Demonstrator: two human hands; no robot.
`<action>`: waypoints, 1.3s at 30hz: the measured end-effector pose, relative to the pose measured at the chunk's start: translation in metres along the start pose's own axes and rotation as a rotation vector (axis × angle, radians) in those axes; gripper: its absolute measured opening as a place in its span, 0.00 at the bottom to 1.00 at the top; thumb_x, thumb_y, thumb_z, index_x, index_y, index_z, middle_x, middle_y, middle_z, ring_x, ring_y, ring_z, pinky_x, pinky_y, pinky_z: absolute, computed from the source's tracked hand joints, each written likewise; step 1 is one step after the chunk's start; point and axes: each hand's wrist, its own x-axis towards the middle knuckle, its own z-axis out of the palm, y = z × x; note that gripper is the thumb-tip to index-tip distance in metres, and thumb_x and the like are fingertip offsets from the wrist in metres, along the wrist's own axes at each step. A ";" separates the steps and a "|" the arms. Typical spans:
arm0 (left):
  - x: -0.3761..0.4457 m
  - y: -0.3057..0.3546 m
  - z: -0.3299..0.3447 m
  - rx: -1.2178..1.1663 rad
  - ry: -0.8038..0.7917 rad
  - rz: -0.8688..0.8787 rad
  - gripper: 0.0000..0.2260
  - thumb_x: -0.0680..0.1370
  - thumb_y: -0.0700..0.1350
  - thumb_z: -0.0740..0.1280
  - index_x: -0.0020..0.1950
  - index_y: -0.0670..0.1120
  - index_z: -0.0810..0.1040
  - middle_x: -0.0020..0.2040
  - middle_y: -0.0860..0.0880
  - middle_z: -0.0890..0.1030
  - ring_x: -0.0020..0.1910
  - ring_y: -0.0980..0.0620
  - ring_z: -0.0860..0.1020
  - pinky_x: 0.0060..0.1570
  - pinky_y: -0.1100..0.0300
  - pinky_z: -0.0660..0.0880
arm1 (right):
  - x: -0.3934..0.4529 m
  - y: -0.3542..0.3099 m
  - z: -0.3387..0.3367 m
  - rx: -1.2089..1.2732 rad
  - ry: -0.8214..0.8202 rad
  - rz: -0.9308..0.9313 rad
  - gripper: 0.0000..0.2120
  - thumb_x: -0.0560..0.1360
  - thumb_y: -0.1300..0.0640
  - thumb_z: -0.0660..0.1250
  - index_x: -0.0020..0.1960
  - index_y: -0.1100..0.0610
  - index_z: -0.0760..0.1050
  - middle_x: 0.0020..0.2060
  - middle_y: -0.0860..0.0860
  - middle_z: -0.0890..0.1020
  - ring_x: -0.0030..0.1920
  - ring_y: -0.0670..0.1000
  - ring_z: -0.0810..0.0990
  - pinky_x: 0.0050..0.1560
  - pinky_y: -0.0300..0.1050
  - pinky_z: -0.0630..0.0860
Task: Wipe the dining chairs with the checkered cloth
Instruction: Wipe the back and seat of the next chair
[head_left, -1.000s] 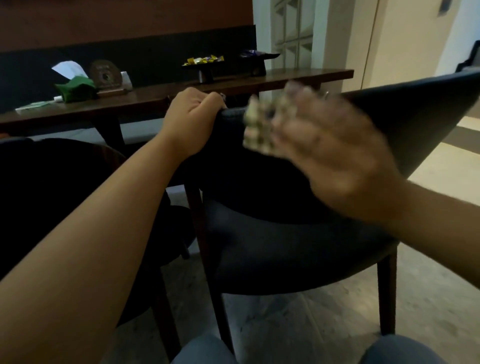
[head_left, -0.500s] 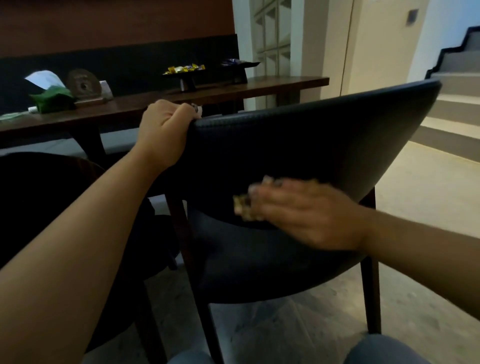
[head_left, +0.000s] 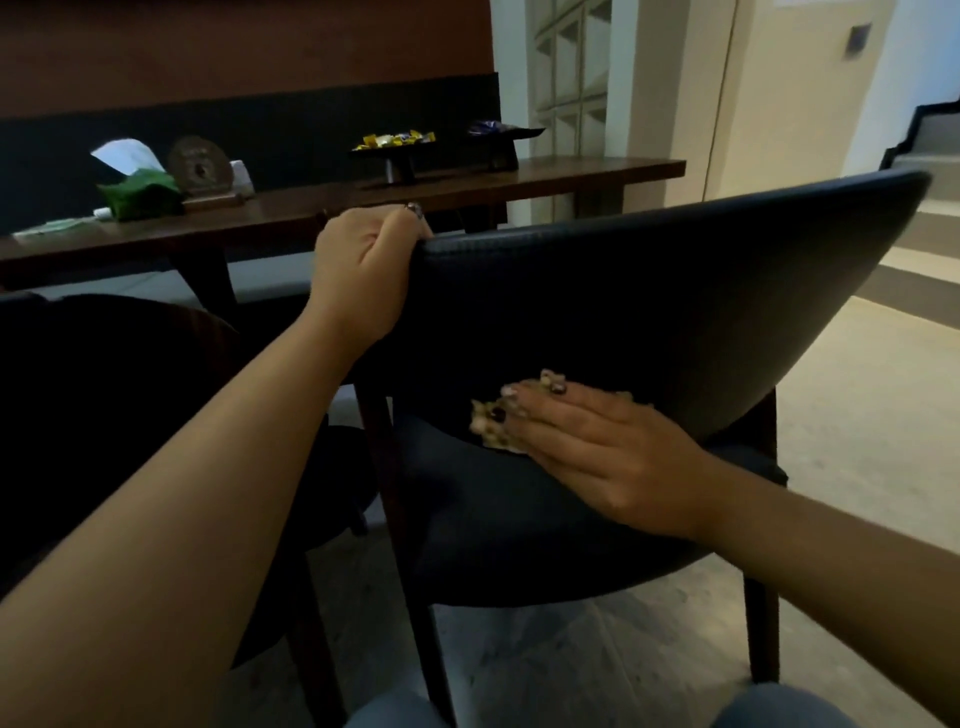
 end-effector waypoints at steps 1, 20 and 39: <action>-0.002 -0.002 0.000 0.017 0.021 0.013 0.19 0.77 0.47 0.54 0.35 0.36 0.74 0.37 0.31 0.75 0.39 0.34 0.72 0.45 0.42 0.71 | -0.003 -0.004 0.005 0.025 0.006 0.038 0.11 0.78 0.66 0.66 0.59 0.67 0.78 0.60 0.59 0.79 0.67 0.59 0.72 0.67 0.54 0.70; -0.247 -0.133 0.093 -0.571 0.563 -0.974 0.13 0.84 0.49 0.53 0.66 0.59 0.69 0.59 0.63 0.74 0.50 0.72 0.76 0.49 0.69 0.75 | -0.024 -0.159 0.111 0.816 -0.257 1.048 0.25 0.76 0.61 0.53 0.73 0.62 0.63 0.73 0.50 0.61 0.76 0.48 0.54 0.75 0.44 0.53; -0.262 -0.137 0.126 -0.836 0.504 -1.587 0.21 0.79 0.55 0.64 0.70 0.50 0.66 0.62 0.45 0.74 0.51 0.46 0.79 0.53 0.50 0.77 | -0.077 -0.127 0.128 0.471 -0.406 0.836 0.20 0.73 0.65 0.54 0.62 0.67 0.76 0.61 0.63 0.77 0.69 0.62 0.68 0.71 0.60 0.63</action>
